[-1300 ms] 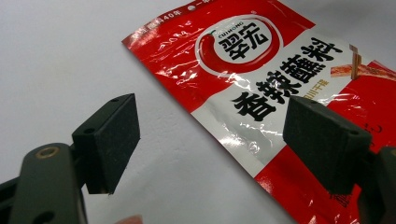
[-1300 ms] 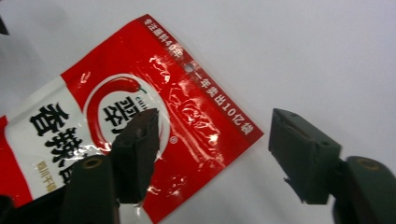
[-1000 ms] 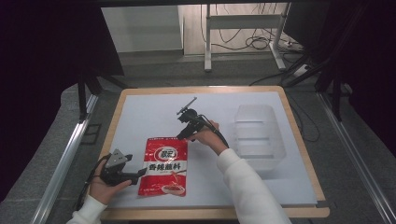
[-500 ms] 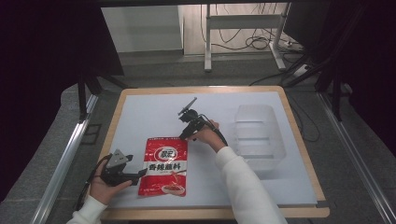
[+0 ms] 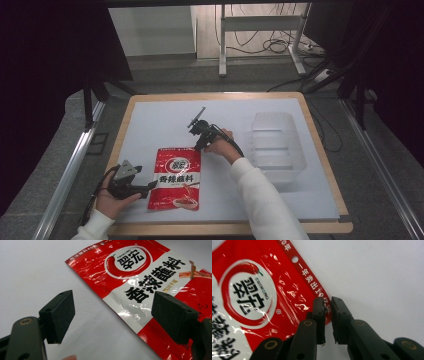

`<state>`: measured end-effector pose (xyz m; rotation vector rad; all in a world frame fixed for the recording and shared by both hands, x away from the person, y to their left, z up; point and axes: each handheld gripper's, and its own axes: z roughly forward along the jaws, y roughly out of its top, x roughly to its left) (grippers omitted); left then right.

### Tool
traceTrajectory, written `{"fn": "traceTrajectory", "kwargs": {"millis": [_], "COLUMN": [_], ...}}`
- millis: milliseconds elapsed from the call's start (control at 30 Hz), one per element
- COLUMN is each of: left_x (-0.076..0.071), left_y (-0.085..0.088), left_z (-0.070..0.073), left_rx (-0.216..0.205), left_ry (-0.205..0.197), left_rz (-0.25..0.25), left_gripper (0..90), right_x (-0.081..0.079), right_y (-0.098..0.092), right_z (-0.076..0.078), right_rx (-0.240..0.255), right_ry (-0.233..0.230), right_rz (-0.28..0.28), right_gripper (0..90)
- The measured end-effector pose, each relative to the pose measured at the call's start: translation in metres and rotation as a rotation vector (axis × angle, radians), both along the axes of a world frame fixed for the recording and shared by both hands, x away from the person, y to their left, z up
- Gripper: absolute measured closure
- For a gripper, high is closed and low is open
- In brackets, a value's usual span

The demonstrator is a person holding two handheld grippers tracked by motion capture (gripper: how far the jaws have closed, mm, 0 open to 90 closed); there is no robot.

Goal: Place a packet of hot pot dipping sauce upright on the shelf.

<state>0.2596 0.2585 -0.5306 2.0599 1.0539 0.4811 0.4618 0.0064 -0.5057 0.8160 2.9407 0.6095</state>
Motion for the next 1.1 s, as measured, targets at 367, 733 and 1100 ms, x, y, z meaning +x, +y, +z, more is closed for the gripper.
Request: {"fn": "traceTrajectory", "kwargs": {"millis": [367,733,1100], "left_x": [0.0,0.001,0.001], "left_y": [0.0,0.001,0.002], "left_z": [0.0,0.0,0.0], "left_rx": [0.002,-0.012,-0.012], "left_ry": [0.001,-0.004,-0.005], "left_rz": [-0.002,0.017,0.02], "left_gripper": [19.0,18.5,18.5], "right_x": [-0.005,-0.02,-0.042], "right_y": [0.0,-0.002,-0.007], "right_z": [0.006,0.029,0.048], "right_rx": [0.009,0.088,0.145], "right_ry": [-0.035,-0.068,-0.087], "right_rz": [0.032,0.069,0.124], "right_gripper": [89.1,89.2,89.2]}}
